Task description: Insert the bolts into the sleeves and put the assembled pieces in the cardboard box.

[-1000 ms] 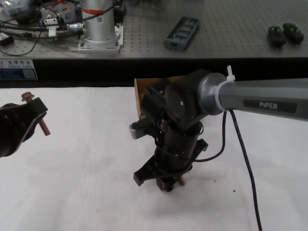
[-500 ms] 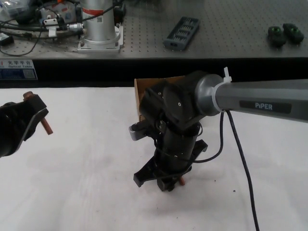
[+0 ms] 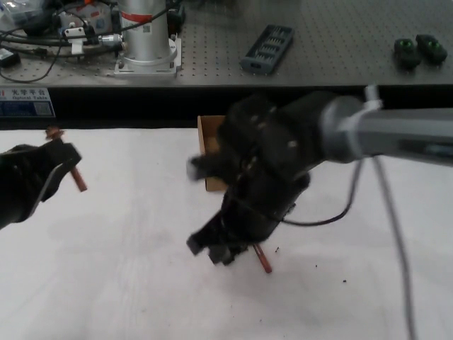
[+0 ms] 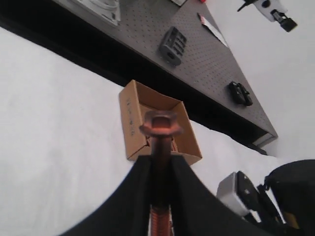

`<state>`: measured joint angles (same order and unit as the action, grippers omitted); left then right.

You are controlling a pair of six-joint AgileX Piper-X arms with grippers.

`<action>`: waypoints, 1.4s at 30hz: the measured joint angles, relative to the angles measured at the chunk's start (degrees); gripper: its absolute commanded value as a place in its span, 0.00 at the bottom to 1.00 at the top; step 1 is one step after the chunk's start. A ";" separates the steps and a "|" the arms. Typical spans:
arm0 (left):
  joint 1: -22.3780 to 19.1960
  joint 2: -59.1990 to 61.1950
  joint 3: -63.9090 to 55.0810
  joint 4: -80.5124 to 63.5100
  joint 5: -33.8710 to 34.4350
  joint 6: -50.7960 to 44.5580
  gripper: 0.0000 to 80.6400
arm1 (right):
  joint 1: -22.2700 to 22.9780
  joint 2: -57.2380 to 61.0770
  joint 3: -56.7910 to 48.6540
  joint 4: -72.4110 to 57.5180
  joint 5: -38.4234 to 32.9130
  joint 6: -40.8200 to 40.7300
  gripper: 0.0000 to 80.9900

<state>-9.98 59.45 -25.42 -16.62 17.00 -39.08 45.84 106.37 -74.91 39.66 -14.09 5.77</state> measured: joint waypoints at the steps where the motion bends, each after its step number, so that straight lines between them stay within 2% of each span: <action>1: 0.00 0.91 0.00 -1.52 0.98 -0.13 0.08 | -0.14 -2.81 2.43 -2.78 -0.85 0.35 0.06; 3: 0.00 3.42 0.00 -5.13 2.59 -2.53 0.08 | -0.97 -11.08 10.98 -10.77 -4.30 2.64 0.06; 8: -0.33 10.03 -1.05 -12.81 5.16 -8.72 0.08 | -1.92 -21.04 26.92 -24.68 -10.02 8.94 0.06; 15: -5.74 16.44 -6.08 -18.47 6.13 -13.61 0.08 | -1.67 -27.26 37.23 -38.01 -14.03 16.75 0.05; 21: -13.62 17.43 -7.46 -19.42 5.71 -15.50 0.08 | -1.67 -29.61 40.62 -42.69 -14.60 17.78 0.05; 26: -17.70 17.51 -7.46 -21.97 3.32 -16.70 0.08 | -1.67 -31.97 42.87 -43.84 -15.28 17.78 0.05; 35: -18.43 17.51 -7.46 -21.56 3.86 -19.46 0.08 | -1.67 -35.66 43.05 -42.72 -18.56 13.98 0.05; 38: -18.43 17.51 -7.46 -13.66 8.84 -16.26 0.08 | -1.67 -36.14 43.05 -41.06 -19.62 12.91 0.05; 42: -18.53 18.27 -7.46 -11.44 12.22 -14.83 0.08 | -1.67 -36.16 43.05 -38.53 -21.37 9.87 0.05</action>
<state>-28.51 77.72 -32.88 -28.06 29.22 -53.91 44.17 70.20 -31.86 1.13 -35.46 15.64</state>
